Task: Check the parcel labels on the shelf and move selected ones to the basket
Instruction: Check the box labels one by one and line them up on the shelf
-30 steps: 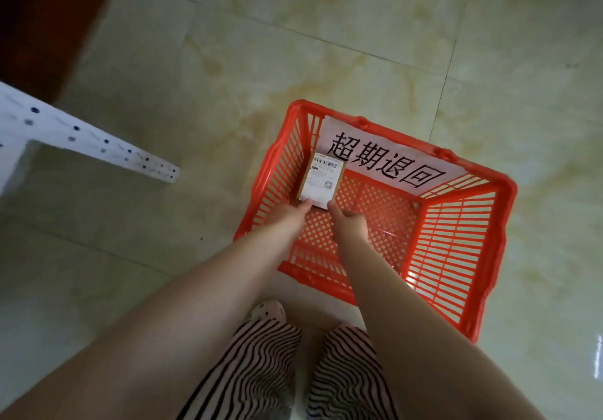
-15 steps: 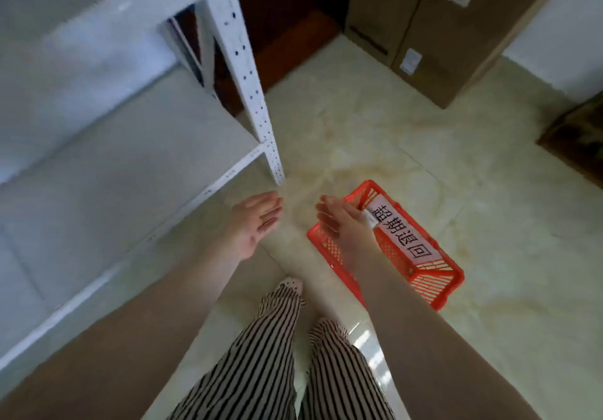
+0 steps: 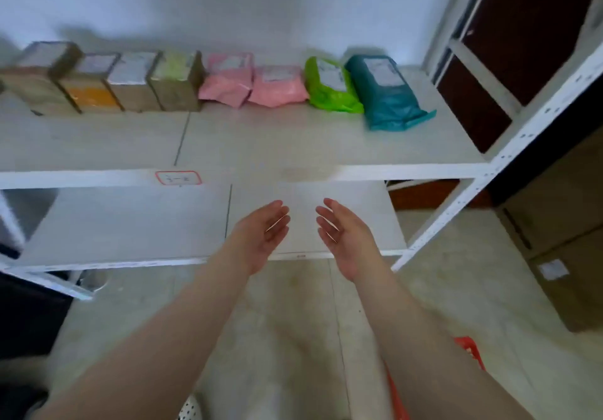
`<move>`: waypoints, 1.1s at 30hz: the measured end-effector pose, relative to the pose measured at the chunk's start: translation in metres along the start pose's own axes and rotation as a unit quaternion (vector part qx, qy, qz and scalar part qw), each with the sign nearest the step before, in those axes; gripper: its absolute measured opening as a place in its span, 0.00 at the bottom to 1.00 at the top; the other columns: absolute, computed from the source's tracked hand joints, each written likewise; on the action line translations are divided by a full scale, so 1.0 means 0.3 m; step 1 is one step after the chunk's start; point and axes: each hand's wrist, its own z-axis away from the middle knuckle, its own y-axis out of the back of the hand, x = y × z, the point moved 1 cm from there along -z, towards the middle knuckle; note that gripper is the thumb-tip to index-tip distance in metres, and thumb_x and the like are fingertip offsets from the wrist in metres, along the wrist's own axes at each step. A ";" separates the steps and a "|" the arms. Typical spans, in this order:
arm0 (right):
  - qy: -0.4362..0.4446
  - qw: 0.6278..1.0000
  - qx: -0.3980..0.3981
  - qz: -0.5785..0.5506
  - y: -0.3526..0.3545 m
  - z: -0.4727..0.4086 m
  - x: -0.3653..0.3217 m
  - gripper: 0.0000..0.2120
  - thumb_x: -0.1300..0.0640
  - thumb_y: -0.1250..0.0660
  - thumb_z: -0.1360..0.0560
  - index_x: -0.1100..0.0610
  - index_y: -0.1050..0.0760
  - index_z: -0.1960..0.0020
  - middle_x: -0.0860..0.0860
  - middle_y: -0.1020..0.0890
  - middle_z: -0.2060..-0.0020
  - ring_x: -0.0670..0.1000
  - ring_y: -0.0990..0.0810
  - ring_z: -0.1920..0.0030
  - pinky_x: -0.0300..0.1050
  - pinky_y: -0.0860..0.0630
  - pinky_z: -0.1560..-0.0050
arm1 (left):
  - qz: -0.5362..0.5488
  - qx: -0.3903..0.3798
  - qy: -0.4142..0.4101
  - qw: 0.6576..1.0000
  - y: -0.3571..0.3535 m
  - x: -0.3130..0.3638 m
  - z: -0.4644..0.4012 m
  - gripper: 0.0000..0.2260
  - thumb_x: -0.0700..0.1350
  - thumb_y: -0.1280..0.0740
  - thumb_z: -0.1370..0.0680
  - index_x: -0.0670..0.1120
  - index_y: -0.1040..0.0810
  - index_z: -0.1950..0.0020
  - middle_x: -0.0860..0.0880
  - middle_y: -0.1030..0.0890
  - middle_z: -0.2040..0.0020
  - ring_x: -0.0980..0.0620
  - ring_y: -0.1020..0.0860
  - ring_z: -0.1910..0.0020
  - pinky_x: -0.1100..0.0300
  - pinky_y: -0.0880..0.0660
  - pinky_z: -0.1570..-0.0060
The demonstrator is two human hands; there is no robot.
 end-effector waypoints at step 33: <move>-0.137 0.985 0.013 0.104 -1.987 -0.443 0.357 0.34 0.42 0.25 0.30 0.57 0.29 0.31 0.57 0.24 0.40 0.56 0.24 0.43 0.50 0.22 0.44 | 0.031 0.219 -0.135 0.966 1.117 1.424 -0.217 0.17 0.50 0.25 0.28 0.44 0.24 0.43 0.48 0.21 0.49 0.50 0.24 0.45 0.56 0.26 0.39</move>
